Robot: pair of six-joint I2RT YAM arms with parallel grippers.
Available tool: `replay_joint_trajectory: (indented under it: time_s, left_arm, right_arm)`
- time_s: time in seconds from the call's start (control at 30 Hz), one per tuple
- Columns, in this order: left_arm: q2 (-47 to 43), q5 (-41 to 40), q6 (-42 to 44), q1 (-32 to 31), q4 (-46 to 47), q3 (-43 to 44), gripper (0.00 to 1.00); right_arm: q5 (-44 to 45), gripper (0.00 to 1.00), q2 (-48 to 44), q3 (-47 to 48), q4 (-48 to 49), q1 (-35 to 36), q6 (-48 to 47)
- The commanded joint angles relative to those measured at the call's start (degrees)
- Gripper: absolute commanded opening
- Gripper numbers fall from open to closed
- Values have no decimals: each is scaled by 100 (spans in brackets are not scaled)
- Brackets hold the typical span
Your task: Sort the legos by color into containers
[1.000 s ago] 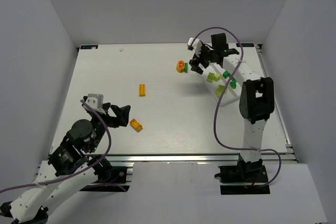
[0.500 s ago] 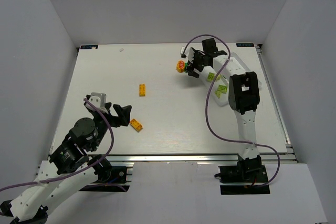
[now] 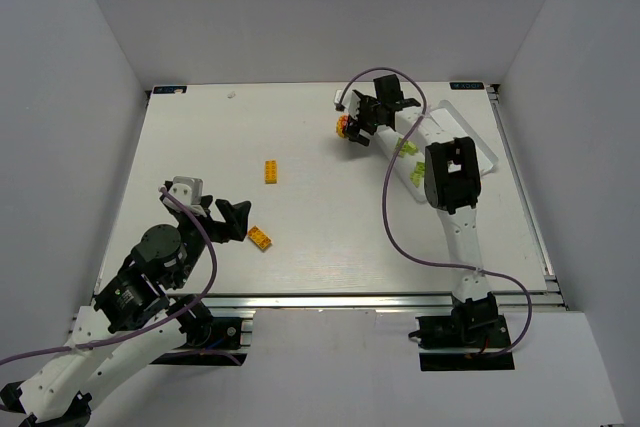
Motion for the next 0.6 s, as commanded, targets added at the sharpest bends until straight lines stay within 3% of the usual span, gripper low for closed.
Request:
replay_joint_trajectory:
  time_s: [0.0, 0.3, 0.57]
  left_arm:
    - [-10, 85, 54, 19, 81, -19, 98]
    - [78, 59, 81, 19, 98, -19, 98]
    - [78, 50, 90, 19, 90, -19, 98]
  right_arm:
    - [39, 89, 155, 389, 260, -11, 10]
    - [-40, 86, 463, 670, 190, -29, -95]
    - [-180, 70, 428, 653, -144, -73, -209]
